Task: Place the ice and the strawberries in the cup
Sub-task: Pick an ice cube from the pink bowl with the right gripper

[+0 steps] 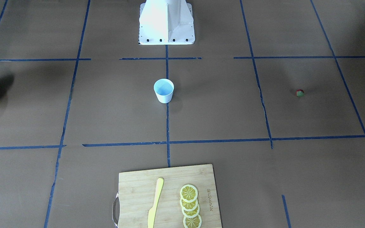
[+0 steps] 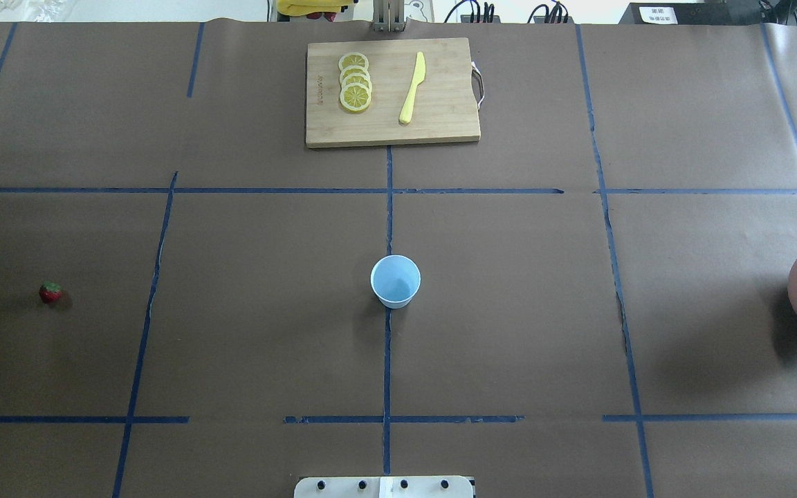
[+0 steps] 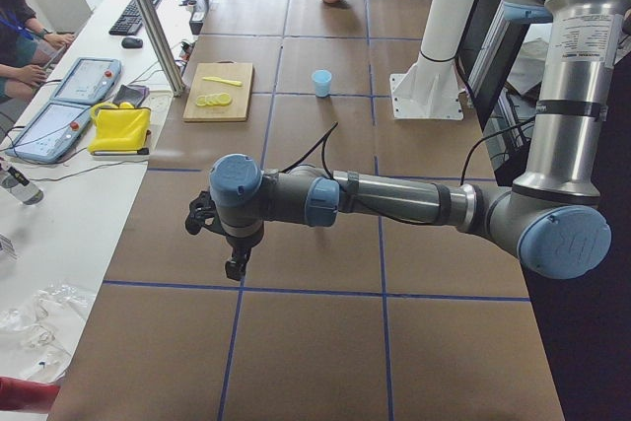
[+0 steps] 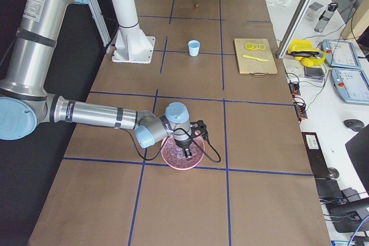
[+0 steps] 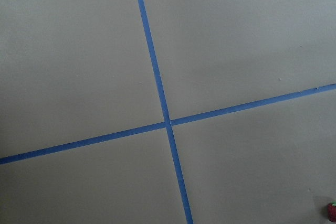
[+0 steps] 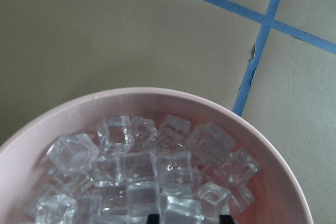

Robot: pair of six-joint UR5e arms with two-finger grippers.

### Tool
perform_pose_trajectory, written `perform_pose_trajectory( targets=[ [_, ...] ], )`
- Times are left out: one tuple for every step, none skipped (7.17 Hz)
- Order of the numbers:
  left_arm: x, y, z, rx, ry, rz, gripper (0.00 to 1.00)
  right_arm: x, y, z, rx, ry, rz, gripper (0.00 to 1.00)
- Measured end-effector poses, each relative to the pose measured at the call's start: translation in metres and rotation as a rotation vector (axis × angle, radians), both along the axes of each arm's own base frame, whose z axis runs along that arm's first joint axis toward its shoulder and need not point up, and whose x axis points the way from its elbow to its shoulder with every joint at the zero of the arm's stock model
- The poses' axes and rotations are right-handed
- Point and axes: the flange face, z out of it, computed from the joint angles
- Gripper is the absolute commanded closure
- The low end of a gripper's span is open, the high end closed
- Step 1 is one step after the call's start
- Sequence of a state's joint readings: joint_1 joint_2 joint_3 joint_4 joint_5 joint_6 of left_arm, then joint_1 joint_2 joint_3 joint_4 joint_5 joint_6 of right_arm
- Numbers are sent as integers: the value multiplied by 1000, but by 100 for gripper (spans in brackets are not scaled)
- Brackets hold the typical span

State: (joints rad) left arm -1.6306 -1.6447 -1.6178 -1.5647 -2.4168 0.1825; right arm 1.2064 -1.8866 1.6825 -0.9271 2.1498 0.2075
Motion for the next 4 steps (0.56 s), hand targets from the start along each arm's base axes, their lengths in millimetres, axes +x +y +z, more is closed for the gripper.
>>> perform_pose_trajectory(
  targets=[
    [1, 0, -1, 1, 12, 1, 0, 0, 1, -1, 3, -1, -2, 97],
    [2, 0, -2, 0, 33, 3, 0, 0, -1, -5, 11, -6, -2, 97],
    [3, 0, -3, 0, 46, 5, 0, 4, -5, -15, 26, -17, 9, 98],
    [4, 0, -3, -1, 52, 5, 0, 11, -13, -31, 48, -37, 34, 100]
  ],
)
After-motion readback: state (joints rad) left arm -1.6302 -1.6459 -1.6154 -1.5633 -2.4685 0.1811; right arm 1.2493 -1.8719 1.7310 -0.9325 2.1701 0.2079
